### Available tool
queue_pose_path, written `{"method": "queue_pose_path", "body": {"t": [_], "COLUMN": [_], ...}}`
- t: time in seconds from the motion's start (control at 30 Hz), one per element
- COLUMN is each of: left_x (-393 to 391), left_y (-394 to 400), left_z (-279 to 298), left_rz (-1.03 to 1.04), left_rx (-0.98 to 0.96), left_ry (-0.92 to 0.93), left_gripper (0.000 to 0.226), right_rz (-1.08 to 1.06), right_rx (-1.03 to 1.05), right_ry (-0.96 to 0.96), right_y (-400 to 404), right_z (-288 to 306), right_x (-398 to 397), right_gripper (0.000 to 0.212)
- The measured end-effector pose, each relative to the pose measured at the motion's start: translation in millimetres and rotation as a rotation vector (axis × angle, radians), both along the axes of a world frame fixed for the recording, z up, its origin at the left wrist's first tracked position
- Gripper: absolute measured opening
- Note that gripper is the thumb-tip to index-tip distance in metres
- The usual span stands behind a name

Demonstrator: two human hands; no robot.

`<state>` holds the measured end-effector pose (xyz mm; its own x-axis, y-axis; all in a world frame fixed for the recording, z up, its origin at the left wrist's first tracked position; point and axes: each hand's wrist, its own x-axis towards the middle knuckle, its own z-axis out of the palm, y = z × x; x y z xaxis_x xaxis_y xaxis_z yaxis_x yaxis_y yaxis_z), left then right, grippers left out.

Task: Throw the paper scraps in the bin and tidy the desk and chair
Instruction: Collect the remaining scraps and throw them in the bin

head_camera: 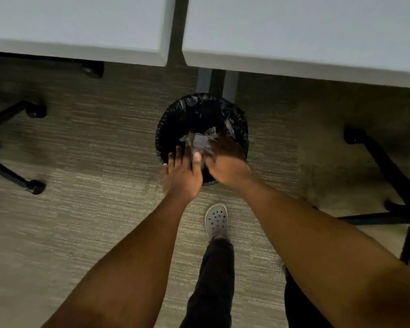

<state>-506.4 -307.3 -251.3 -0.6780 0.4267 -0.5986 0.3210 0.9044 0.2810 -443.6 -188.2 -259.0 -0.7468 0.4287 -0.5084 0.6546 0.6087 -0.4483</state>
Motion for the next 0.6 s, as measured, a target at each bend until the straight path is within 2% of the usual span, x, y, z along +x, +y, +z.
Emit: {"method": "queue_pose_path", "body": {"t": [0.1, 0.27, 0.43, 0.5, 0.6], "left_x": [19.3, 55.6, 102.1, 125.0, 162.1], "left_y": [7.5, 26.2, 60.8, 80.9, 110.5], "left_z": [25.5, 71.3, 117.8, 139.6, 167.0], "left_rz": [-0.042, -0.174, -0.224, -0.278, -0.479], "left_rx": [0.036, 0.035, 0.081, 0.104, 0.104], "left_ry": [-0.035, -0.025, -0.069, -0.090, -0.096], "left_gripper": [0.080, 0.085, 0.100, 0.095, 0.071], "right_rz": [-0.074, -0.186, -0.377, -0.441, -0.534], "right_rx": [-0.087, -0.068, -0.076, -0.077, -0.081], "right_ry": [-0.016, 0.006, 0.089, 0.098, 0.095], "right_y": [2.4, 16.6, 46.7, 60.8, 82.9], "right_z": [30.4, 83.0, 133.9, 153.0, 179.4], "right_x": [24.7, 78.0, 138.6, 164.3, 205.0], "right_gripper": [0.064, 0.055, 0.066, 0.064, 0.062]}}
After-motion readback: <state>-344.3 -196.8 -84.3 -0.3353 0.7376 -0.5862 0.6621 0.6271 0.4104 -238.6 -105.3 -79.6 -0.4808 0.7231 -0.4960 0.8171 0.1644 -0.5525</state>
